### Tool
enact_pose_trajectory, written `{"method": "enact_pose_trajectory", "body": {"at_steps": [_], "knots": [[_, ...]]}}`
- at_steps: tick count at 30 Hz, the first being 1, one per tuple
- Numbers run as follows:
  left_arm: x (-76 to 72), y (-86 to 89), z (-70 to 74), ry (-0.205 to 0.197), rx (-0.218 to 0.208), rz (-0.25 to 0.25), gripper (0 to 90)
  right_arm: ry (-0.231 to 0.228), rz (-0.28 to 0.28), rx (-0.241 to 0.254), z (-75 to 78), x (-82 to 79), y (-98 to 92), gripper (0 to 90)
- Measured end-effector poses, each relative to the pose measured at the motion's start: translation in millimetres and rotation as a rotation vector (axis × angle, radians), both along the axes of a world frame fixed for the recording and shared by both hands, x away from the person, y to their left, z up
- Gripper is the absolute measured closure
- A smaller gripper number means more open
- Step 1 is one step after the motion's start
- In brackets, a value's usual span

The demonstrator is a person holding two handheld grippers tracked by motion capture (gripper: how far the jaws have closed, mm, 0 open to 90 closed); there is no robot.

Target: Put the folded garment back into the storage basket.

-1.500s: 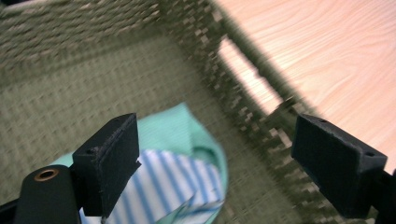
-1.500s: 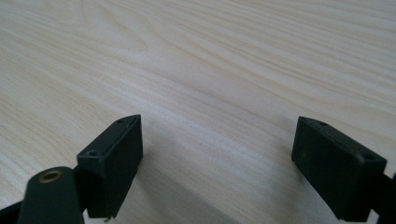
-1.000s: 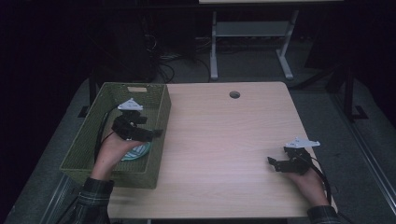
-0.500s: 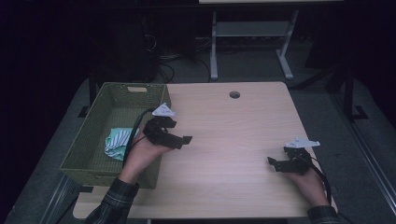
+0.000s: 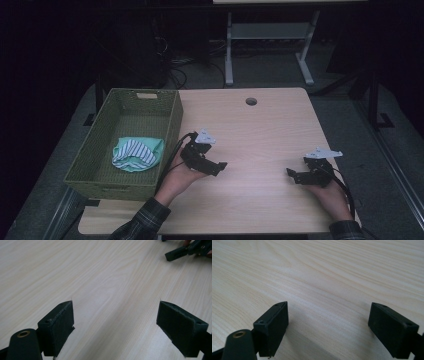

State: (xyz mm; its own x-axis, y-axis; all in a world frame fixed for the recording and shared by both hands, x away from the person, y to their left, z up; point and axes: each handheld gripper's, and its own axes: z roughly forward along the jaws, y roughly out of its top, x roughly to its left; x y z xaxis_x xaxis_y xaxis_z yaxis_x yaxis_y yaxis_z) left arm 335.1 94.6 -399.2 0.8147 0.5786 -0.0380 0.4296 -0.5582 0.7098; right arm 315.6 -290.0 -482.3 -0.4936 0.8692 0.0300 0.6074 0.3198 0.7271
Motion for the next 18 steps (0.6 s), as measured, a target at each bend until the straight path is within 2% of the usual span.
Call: {"method": "enact_pose_trajectory", "body": {"at_steps": [10, 18], "knots": [[3.3, -4.4, -33.5, 0.021, 0.020, 0.003, 13.6, 0.000, 0.001, 0.000, 0.0, 0.0, 0.0, 16.2], [5.5, -5.4, -53.4, 0.046, 0.067, 0.007, 13.6, 0.000, 0.001, 0.000, 0.0, 0.0, 0.0, 16.2]]}}
